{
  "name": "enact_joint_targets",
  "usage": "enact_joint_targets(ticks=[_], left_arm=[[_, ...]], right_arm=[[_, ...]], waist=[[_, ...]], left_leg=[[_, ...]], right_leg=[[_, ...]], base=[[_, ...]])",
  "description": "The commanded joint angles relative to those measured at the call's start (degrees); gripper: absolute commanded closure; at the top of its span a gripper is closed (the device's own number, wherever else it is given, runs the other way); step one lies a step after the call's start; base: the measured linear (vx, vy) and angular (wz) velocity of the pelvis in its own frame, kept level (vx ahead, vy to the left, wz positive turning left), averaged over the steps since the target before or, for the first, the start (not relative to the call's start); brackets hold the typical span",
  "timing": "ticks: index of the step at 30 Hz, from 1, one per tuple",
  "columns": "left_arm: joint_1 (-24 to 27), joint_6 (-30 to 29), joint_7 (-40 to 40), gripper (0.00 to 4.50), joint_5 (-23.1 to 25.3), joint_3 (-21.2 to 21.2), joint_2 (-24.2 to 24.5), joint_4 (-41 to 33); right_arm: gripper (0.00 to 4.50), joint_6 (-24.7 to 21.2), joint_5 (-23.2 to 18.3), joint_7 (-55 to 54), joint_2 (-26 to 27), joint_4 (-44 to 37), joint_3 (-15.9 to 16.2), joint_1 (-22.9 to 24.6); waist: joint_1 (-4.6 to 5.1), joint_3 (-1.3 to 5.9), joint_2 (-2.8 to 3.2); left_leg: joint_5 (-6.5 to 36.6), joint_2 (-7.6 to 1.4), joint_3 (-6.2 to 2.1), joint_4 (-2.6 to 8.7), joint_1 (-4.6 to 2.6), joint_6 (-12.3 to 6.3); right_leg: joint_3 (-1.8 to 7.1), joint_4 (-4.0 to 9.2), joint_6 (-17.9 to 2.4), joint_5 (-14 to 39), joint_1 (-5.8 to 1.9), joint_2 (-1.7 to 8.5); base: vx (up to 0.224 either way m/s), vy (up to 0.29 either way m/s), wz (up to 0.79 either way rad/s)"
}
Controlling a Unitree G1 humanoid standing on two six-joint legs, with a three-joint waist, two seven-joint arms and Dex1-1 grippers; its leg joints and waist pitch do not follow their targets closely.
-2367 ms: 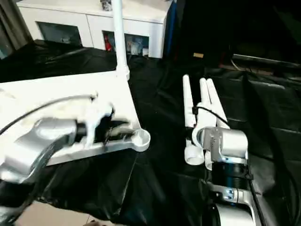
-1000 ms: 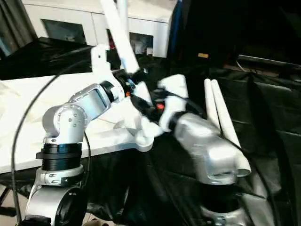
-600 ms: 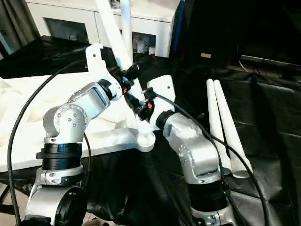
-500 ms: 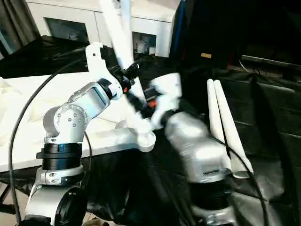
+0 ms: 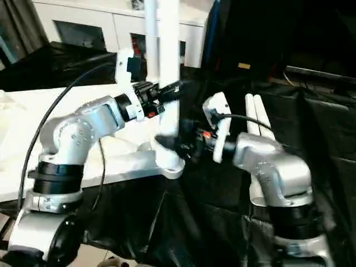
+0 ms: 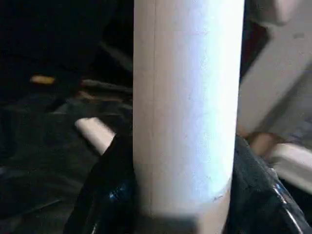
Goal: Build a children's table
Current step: Pick table leg
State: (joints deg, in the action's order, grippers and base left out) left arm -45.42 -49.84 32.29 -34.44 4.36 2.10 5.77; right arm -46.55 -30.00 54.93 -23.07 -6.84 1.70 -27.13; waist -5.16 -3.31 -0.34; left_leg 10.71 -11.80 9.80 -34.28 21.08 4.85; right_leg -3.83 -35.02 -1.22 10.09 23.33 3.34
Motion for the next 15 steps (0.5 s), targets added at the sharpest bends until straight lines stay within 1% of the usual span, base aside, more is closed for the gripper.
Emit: enact_joint_targets(ticks=[1,2,3,4,6,8,10,12,13,14,15], left_arm=[[-1.3,-0.9,1.3,2.64,-1.6,-1.1,-0.3,-1.0],[-1.3,-1.3,1.8,2.64,-2.1,-1.4,-0.3,-1.5],[-1.2,-1.5,2.2,2.64,-2.4,-1.6,-0.2,-1.7],[-1.1,-1.7,2.6,2.64,-2.7,-1.8,-0.1,-2.0],[-1.0,-1.8,3.1,2.64,-2.8,-2.2,0.1,-2.2],[-0.7,-2.1,4.7,2.64,-3.0,-3.3,0.7,-3.1],[-0.3,-2.7,6.2,2.64,-3.3,-4.2,1.2,-4.0],[-0.2,-3.0,6.5,2.64,-3.6,-4.4,1.4,-4.2],[-0.1,-3.0,6.7,2.64,-3.7,-4.5,1.6,-4.2],[-0.1,-3.0,6.8,2.64,-3.7,-4.5,1.7,-4.3],[-0.1,-2.9,6.9,2.64,-3.7,-4.7,1.8,-4.3]], right_arm=[[0.70,-1.0,-1.8,2.3,-0.5,0.0,1.3,-0.9],[0.70,-1.2,-1.9,3.1,-0.9,0.3,1.7,-1.0],[0.70,-1.4,-2.0,3.7,-1.1,0.5,2.0,-1.1],[0.97,-1.4,-2.0,4.1,-1.3,0.7,2.3,-1.2],[1.09,-1.5,-2.0,4.6,-1.4,0.9,2.5,-1.3],[1.39,-1.6,-2.2,5.3,-1.3,1.8,2.8,-1.6],[1.47,-1.6,-2.6,5.9,-1.5,2.9,3.2,-2.2],[1.57,-1.8,-2.9,6.2,-1.5,3.0,3.2,-2.3],[1.78,-1.9,-3.1,6.3,-1.6,3.1,3.3,-2.3],[1.78,-2.0,-3.2,6.4,-1.6,3.1,3.3,-2.3],[1.91,-2.1,-3.5,6.6,-1.7,3.1,3.3,-2.4]], waist=[[-0.26,4.21,-1.04],[-0.23,4.25,-1.20],[-0.24,4.31,-1.23],[-0.31,4.33,-1.21],[-0.30,4.36,-1.25],[-0.30,4.34,-1.40],[-0.25,4.28,-1.30],[-0.28,4.31,-1.32],[-0.30,4.27,-1.35],[-0.31,4.29,-1.30],[-0.32,4.28,-1.29]], left_leg=[[3.1,-0.79,0.12,2.96,-0.09,-3.73],[3.1,-0.79,0.13,2.97,-0.07,-3.72],[2.9,-0.82,0.09,2.96,-0.05,-3.68],[2.7,-0.83,0.10,2.91,-0.07,-3.78],[2.4,-0.85,0.08,2.90,-0.06,-3.80],[2.6,-0.80,0.10,2.90,-0.02,-3.80],[2.8,-0.83,0.08,2.94,0.02,-3.73],[2.9,-0.88,0.13,2.89,-0.12,-3.49],[2.8,-0.83,0.15,2.91,-0.07,-3.48],[2.7,-0.87,0.12,2.90,-0.08,-3.38],[2.7,-0.86,0.09,2.92,-0.05,-3.31]], right_leg=[[2.60,3.90,-9.9,9.7,-3.87,3.88],[2.57,3.95,-9.8,9.9,-3.88,3.88],[2.56,3.81,-9.8,9.7,-3.96,3.88],[2.57,3.81,-10.0,9.4,-3.90,3.90],[2.55,3.76,-9.9,9.1,-3.88,3.88],[2.54,3.80,-9.8,9.5,-3.92,3.89],[2.50,3.86,-9.7,10.4,-3.88,3.92],[2.53,3.85,-9.8,10.6,-3.81,3.90],[2.56,3.84,-9.7,10.6,-3.86,3.88],[2.55,3.81,-9.7,10.4,-3.83,3.86],[2.53,3.80,-9.6,10.4,-3.86,3.87]], base=[[0.000,0.000,0.00],[0.000,0.000,0.00],[0.000,0.000,0.00],[0.000,0.000,0.00],[0.000,0.000,0.00],[0.000,0.000,0.00],[0.000,0.000,0.00],[0.000,0.000,0.00],[0.000,0.000,0.00],[0.000,0.000,0.00],[0.000,0.000,0.00]])
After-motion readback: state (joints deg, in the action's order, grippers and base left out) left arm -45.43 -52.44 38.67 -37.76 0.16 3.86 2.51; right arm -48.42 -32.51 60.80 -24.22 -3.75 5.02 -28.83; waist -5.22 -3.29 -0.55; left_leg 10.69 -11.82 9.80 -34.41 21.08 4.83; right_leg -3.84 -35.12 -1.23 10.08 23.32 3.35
